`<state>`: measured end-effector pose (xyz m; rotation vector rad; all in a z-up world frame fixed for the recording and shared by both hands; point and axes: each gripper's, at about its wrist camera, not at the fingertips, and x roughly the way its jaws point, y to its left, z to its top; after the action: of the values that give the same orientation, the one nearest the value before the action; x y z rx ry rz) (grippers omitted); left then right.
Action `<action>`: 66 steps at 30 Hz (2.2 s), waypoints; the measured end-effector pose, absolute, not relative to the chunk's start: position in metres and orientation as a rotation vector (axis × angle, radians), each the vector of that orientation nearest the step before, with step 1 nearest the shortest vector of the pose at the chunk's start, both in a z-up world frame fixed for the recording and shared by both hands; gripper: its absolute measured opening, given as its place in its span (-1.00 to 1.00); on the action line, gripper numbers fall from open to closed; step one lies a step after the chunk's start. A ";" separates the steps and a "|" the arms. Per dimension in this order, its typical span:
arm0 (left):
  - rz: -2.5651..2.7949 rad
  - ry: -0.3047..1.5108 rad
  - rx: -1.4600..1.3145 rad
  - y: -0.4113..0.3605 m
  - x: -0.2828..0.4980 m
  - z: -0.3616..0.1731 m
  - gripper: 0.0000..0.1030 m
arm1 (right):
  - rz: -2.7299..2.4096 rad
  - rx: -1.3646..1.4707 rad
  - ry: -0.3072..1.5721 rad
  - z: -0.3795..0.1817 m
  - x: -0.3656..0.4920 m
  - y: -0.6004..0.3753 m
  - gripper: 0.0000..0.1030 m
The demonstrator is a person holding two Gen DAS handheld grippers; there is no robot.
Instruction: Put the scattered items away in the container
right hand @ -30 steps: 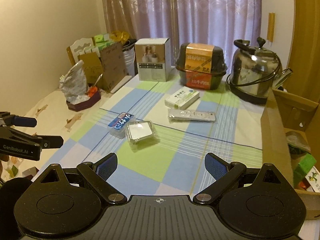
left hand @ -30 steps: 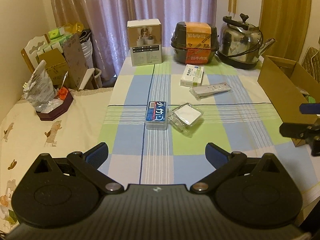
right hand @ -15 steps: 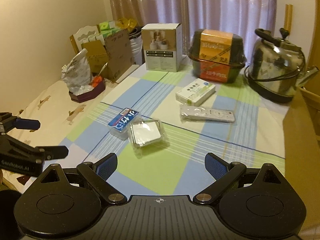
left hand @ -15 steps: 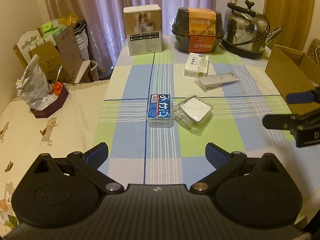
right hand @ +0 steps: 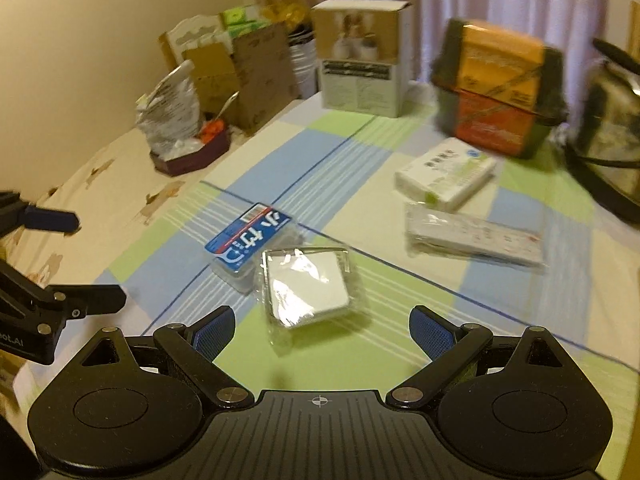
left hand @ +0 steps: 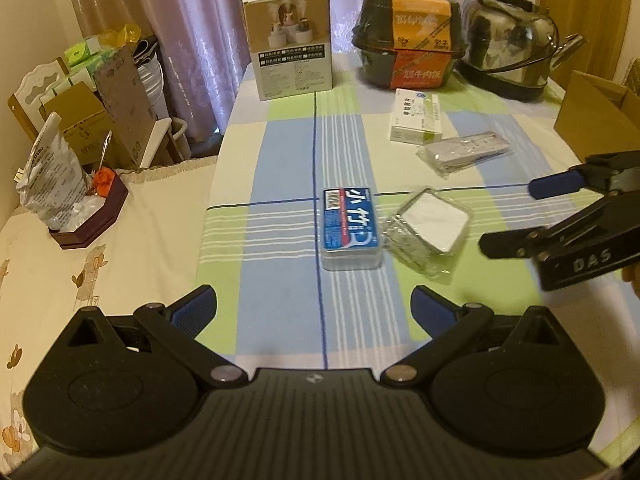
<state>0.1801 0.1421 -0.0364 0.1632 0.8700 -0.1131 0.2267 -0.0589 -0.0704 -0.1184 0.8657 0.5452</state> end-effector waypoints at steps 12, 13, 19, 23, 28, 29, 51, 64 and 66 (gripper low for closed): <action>-0.104 0.876 0.158 0.148 0.204 -0.064 0.97 | 0.617 -0.159 0.876 -0.109 0.267 -0.032 0.91; -0.106 0.878 0.157 0.148 0.205 -0.066 0.97 | 0.622 -0.164 0.877 -0.112 0.269 -0.031 0.91; -0.120 0.877 0.181 0.144 0.210 -0.075 0.97 | 0.646 -0.175 0.886 -0.122 0.278 -0.026 0.91; -0.131 0.878 0.186 0.141 0.214 -0.078 0.97 | 0.648 -0.159 0.906 -0.125 0.281 -0.027 0.41; -0.149 0.870 0.184 0.136 0.224 -0.077 0.97 | 0.578 -0.154 0.897 -0.119 0.272 -0.042 0.40; -0.154 0.867 0.186 0.134 0.227 -0.077 0.97 | 0.549 -0.151 0.895 -0.117 0.270 -0.048 0.40; -0.171 0.954 0.151 0.105 0.286 -0.111 -0.01 | 0.364 -0.061 0.899 -0.108 0.228 -0.120 0.40; -0.336 0.931 0.206 0.048 0.231 -0.066 -0.01 | 0.301 -0.043 0.912 -0.083 0.179 -0.144 0.40; -0.341 0.925 0.202 0.043 0.223 -0.058 -0.01 | 0.292 -0.044 0.911 -0.077 0.171 -0.149 0.40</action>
<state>0.2227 0.0434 -0.0579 0.2018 0.9252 -0.3409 0.1708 -0.1487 -0.0768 -0.0439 0.9110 0.2922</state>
